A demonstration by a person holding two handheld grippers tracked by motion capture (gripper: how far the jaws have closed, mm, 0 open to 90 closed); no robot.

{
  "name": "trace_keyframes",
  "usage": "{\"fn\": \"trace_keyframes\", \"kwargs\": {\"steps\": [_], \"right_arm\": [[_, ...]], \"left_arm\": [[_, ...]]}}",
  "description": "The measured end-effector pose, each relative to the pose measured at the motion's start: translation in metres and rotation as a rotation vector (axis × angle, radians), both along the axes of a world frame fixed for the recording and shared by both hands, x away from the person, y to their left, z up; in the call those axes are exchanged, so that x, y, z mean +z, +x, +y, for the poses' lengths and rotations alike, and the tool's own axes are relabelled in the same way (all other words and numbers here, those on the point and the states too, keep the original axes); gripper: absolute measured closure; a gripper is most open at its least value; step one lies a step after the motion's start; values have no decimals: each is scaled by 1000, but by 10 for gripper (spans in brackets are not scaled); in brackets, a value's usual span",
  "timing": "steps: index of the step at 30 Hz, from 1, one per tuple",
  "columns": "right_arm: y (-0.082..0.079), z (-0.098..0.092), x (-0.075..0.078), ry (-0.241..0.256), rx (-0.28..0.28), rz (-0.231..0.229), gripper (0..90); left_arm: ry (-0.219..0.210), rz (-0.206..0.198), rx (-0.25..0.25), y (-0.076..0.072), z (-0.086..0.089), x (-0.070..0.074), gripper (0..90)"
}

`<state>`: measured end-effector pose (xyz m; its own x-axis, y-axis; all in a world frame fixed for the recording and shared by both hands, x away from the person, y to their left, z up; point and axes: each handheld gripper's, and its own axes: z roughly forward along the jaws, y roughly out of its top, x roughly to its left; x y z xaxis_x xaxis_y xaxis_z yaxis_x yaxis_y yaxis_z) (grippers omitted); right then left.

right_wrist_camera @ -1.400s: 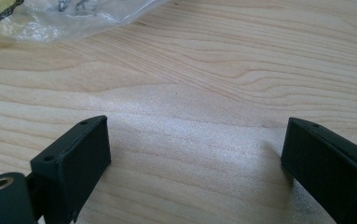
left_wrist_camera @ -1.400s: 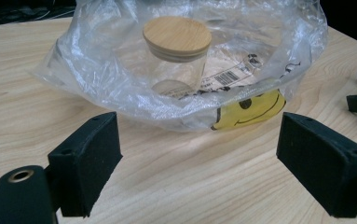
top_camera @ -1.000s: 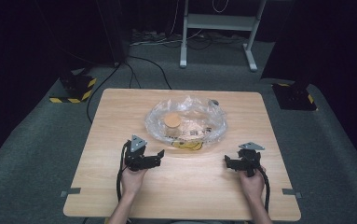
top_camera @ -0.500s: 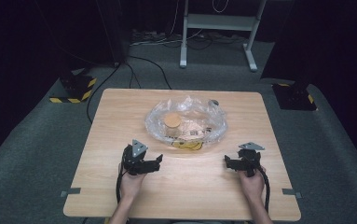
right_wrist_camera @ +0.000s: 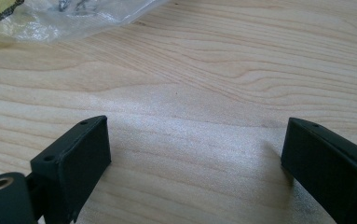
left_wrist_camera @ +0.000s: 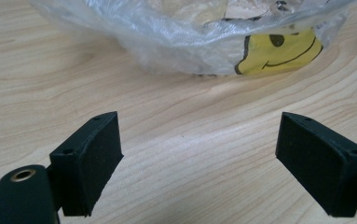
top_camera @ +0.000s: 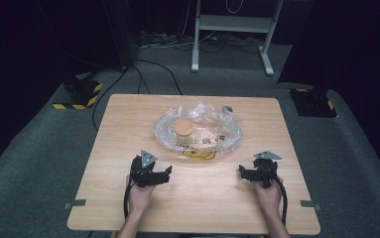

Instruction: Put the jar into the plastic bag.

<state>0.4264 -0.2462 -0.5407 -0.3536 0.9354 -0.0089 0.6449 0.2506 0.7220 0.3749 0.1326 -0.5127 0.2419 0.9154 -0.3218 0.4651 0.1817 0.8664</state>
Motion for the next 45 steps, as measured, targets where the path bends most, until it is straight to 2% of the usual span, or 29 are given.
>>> {"fn": "trace_keyframes", "kwargs": {"steps": [11,15,16,22,32,34,38,45], "right_arm": [[0,0,0,0,0,0,79],[0,0,0,0,0,0,79],[0,0,0,0,0,0,79],[0,0,0,0,0,0,79],[0,0,0,0,0,0,79],[0,0,0,0,0,0,79],[0,0,0,0,0,0,79],[0,0,0,0,0,0,79]], "left_arm": [[53,47,26,8,-1,-12,140],[40,55,39,10,-1,-18,144],[52,65,33,10,0,-19,144],[48,68,53,12,-1,-26,144],[69,86,71,16,-1,-35,142],[85,91,68,17,0,-36,142],[75,82,84,19,-2,-38,142],[88,85,98,21,-3,-39,140]]}}
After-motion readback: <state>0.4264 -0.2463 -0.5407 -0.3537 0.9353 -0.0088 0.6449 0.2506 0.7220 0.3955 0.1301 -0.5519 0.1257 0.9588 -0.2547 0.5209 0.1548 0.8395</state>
